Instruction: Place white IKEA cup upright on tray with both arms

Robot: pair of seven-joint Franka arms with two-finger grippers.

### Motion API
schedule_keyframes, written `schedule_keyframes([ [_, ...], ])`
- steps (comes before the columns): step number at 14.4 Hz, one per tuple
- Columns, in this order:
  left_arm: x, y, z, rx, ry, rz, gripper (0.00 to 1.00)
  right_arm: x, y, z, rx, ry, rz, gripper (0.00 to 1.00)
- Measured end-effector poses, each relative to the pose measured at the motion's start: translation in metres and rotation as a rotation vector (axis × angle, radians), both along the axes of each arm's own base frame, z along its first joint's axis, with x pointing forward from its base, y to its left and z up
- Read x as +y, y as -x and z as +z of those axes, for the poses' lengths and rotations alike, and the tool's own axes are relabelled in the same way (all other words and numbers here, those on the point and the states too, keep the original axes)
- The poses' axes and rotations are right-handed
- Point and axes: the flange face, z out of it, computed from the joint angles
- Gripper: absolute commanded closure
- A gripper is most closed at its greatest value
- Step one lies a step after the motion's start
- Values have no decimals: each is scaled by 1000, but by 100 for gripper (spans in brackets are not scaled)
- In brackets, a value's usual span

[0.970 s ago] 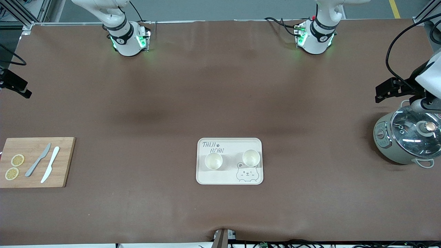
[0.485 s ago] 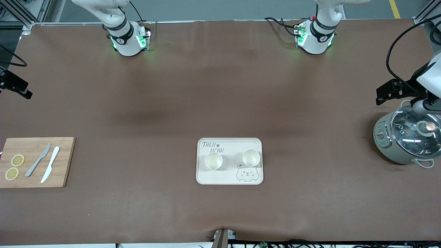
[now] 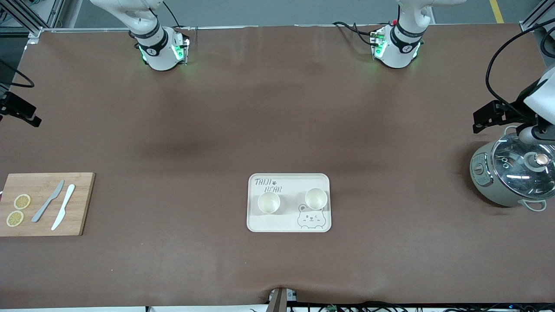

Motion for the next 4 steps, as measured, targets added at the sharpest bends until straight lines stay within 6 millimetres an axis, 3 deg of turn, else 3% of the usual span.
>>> schedule_keyframes([
  [4,0,-1,0,-6,1,0,0,0,-1,-2,3,0,0,0],
])
